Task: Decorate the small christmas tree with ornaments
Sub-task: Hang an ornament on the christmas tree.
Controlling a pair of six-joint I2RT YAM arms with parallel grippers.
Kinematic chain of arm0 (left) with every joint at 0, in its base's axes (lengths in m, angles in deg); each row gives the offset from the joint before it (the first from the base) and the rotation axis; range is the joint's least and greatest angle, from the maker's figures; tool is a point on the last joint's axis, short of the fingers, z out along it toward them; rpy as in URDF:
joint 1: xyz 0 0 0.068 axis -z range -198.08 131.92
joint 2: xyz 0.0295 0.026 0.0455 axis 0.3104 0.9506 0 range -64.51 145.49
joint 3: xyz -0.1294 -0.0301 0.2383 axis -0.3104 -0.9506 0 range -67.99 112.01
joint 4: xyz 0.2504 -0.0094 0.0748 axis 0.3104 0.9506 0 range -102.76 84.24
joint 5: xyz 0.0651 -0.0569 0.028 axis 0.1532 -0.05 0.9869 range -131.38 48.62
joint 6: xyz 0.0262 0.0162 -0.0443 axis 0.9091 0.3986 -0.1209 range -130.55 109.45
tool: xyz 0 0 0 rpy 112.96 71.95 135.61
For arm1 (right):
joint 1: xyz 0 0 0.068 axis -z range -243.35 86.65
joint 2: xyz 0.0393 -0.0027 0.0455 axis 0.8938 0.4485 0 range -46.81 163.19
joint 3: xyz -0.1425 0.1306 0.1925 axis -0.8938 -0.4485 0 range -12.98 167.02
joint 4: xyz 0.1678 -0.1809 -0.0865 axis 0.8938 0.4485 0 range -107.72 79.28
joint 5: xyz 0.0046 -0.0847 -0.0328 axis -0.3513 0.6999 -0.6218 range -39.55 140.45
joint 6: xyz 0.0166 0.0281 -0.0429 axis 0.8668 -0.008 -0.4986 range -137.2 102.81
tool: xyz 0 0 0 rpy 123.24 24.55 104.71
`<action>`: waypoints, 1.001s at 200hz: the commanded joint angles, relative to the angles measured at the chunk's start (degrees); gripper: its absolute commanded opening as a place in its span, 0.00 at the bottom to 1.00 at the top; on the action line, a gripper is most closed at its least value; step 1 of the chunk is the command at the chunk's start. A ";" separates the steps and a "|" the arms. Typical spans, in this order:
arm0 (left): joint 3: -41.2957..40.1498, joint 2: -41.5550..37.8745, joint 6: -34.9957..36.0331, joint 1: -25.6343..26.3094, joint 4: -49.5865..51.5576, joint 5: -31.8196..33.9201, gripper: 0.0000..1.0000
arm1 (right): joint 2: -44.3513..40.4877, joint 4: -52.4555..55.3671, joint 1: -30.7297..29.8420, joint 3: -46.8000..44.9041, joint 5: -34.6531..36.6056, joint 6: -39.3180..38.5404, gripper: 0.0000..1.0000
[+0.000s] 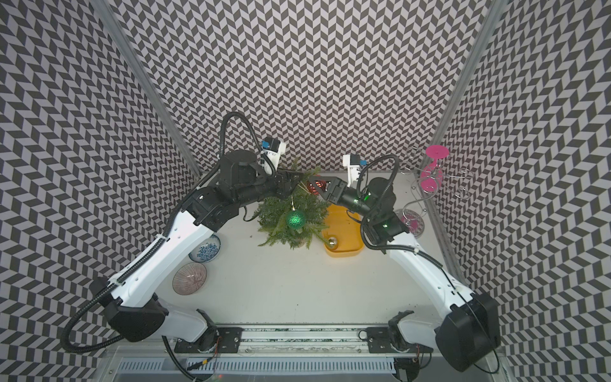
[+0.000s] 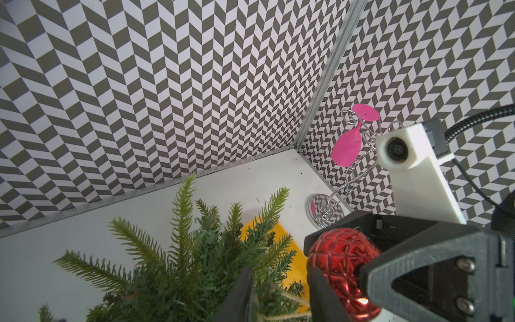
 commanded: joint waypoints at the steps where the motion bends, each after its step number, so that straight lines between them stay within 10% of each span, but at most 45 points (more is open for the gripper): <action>1: -0.54 -0.16 0.28 0.05 -0.61 0.84 0.32 | -1.35 -3.71 0.13 -0.17 -0.64 0.74 0.59; 107: -0.50 -0.21 1.04 0.02 -0.67 1.33 0.01 | -1.40 -4.99 0.09 -2.01 -0.37 1.35 0.59; 200: -0.50 -0.82 1.38 -0.43 -0.85 1.69 0.00 | -1.72 -7.80 0.18 -4.90 -0.57 3.83 0.64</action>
